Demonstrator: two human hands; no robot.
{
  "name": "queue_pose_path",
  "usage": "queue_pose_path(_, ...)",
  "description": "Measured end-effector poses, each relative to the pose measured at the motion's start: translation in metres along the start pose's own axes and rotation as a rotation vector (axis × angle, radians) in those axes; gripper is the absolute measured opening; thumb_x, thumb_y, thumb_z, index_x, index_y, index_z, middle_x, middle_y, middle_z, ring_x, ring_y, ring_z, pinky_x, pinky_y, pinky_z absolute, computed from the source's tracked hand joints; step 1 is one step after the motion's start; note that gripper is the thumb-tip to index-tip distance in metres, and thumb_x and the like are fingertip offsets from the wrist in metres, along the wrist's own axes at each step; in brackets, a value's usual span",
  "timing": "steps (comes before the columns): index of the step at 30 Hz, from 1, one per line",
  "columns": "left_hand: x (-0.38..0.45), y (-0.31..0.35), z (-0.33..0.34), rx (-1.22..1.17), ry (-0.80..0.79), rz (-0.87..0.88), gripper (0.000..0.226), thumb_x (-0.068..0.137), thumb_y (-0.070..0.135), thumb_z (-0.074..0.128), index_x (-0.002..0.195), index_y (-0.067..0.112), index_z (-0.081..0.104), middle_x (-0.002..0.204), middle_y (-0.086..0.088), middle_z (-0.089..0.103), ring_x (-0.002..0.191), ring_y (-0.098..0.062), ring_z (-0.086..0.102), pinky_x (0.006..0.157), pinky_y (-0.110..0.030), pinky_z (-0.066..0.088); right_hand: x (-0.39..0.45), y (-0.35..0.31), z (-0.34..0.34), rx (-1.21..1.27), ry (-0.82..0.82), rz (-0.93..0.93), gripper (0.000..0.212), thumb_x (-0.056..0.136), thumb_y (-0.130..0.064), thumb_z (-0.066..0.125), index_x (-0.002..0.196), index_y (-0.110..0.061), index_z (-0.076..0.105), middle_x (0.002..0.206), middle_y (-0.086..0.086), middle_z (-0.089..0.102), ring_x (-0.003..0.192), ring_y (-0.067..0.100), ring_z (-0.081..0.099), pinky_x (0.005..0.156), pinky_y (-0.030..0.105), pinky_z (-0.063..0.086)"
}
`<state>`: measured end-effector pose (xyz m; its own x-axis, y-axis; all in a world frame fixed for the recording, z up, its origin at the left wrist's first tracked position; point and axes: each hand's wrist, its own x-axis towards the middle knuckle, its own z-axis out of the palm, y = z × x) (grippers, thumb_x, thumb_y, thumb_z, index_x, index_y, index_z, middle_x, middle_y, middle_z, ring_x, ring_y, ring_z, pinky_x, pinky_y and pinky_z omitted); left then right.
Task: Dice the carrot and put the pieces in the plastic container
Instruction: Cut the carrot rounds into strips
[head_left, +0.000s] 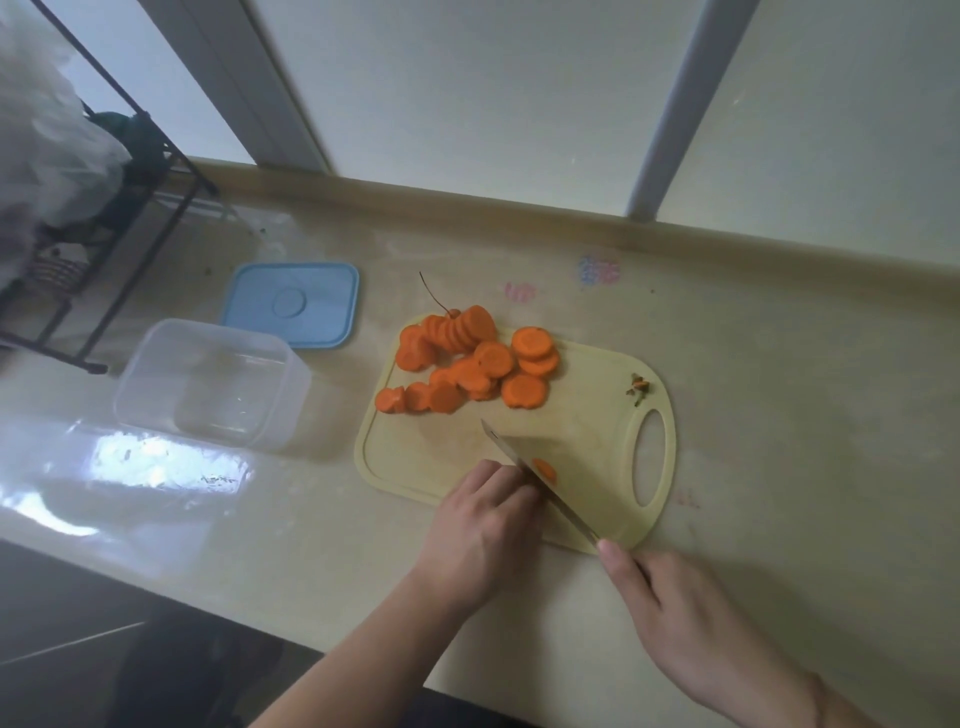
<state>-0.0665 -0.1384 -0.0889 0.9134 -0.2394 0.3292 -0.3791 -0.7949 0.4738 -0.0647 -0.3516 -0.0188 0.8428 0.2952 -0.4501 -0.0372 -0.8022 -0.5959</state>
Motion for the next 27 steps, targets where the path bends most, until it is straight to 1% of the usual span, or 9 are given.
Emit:
queue_pose_path(4, 0.003, -0.002, 0.001, 0.001, -0.003, 0.006, 0.018, 0.097, 0.016, 0.06, 0.087, 0.009, 0.073, 0.089, -0.006, 0.066, 0.076, -0.028, 0.057, 0.068, -0.038, 0.051, -0.002, 0.001, -0.003, 0.002, -0.02, -0.006, 0.068, 0.087, -0.07, 0.02, 0.064, -0.008, 0.034, 0.054, -0.001, 0.046, 0.053, 0.015, 0.047, 0.059, 0.038, 0.039)
queue_pose_path(7, 0.002, -0.003, 0.002, -0.015, -0.01, 0.012, 0.02, 0.099, 0.016, 0.057, 0.088, 0.008, 0.072, 0.09, -0.006, 0.066, 0.077, -0.028, 0.057, 0.069, -0.038, 0.051, -0.001, 0.002, -0.003, -0.008, -0.022, 0.011, 0.072, 0.084, -0.072, 0.018, 0.064, -0.005, 0.035, 0.055, 0.005, 0.045, 0.052, 0.015, 0.043, 0.059, 0.037, 0.036)
queue_pose_path(11, 0.001, -0.004, 0.002, -0.024, -0.009, 0.024, 0.015, 0.098, 0.014, 0.062, 0.088, 0.008, 0.072, 0.09, -0.006, 0.065, 0.079, -0.027, 0.058, 0.069, -0.037, 0.051, 0.017, -0.004, 0.003, 0.001, -0.054, 0.006, 0.076, 0.082, -0.074, 0.014, 0.061, -0.005, 0.039, 0.053, 0.011, 0.046, 0.053, 0.021, 0.049, 0.06, 0.041, 0.039)
queue_pose_path(14, 0.0, -0.005, 0.003, -0.021, -0.012, 0.033, 0.01, 0.097, 0.013, 0.067, 0.091, 0.008, 0.073, 0.094, -0.005, 0.066, 0.08, -0.027, 0.059, 0.071, -0.037, 0.052, 0.031, -0.008, 0.01, -0.009, -0.017, -0.038, 0.081, 0.082, -0.078, 0.007, 0.056, -0.01, 0.041, 0.047, 0.004, 0.046, 0.051, 0.018, 0.051, 0.06, 0.041, 0.041)
queue_pose_path(18, -0.004, -0.006, 0.001, -0.053, -0.014, 0.016, 0.008, 0.098, 0.014, 0.067, 0.097, 0.009, 0.073, 0.097, -0.005, 0.066, 0.082, -0.029, 0.059, 0.071, -0.037, 0.052, 0.03, -0.015, 0.023, -0.085, 0.036, -0.091, 0.086, 0.078, -0.083, -0.004, 0.056, -0.015, 0.045, 0.054, 0.004, 0.054, 0.06, 0.023, 0.06, 0.06, 0.04, 0.046)
queue_pose_path(20, -0.005, -0.005, 0.0, -0.031, -0.01, 0.018, 0.007, 0.097, 0.017, 0.068, 0.098, 0.012, 0.073, 0.099, -0.003, 0.066, 0.085, -0.028, 0.06, 0.073, -0.038, 0.052, 0.032, -0.017, 0.019, -0.031, 0.021, -0.06, 0.084, 0.081, -0.08, 0.001, 0.053, -0.013, 0.044, 0.05, 0.004, 0.05, 0.058, 0.022, 0.058, 0.06, 0.039, 0.044)
queue_pose_path(23, -0.004, -0.001, -0.001, 0.058, 0.015, 0.017, 0.005, 0.091, 0.017, 0.077, 0.094, 0.016, 0.073, 0.099, 0.001, 0.067, 0.09, -0.026, 0.061, 0.077, -0.037, 0.051, 0.031, -0.013, 0.01, 0.031, 0.008, -0.017, 0.078, 0.08, -0.075, 0.012, 0.05, -0.008, 0.039, 0.044, 0.005, 0.045, 0.05, 0.017, 0.051, 0.059, 0.037, 0.036)
queue_pose_path(25, -0.002, 0.001, -0.001, 0.086, 0.02, 0.004, 0.005, 0.087, 0.014, 0.078, 0.089, 0.015, 0.073, 0.095, 0.001, 0.067, 0.088, -0.026, 0.061, 0.075, -0.037, 0.051, 0.025, -0.012, 0.007, 0.035, 0.003, -0.02, 0.077, 0.08, -0.074, 0.014, 0.05, -0.007, 0.038, 0.043, 0.004, 0.046, 0.046, 0.014, 0.045, 0.057, 0.035, 0.032)
queue_pose_path(27, -0.001, 0.002, -0.001, 0.092, -0.001, -0.004, 0.004, 0.086, 0.011, 0.075, 0.084, 0.013, 0.072, 0.089, 0.0, 0.065, 0.084, -0.027, 0.06, 0.072, -0.038, 0.051, 0.02, -0.011, 0.007, 0.038, -0.008, -0.034, 0.074, 0.081, -0.073, 0.016, 0.05, -0.009, 0.035, 0.043, -0.002, 0.046, 0.044, 0.014, 0.04, 0.056, 0.037, 0.03)
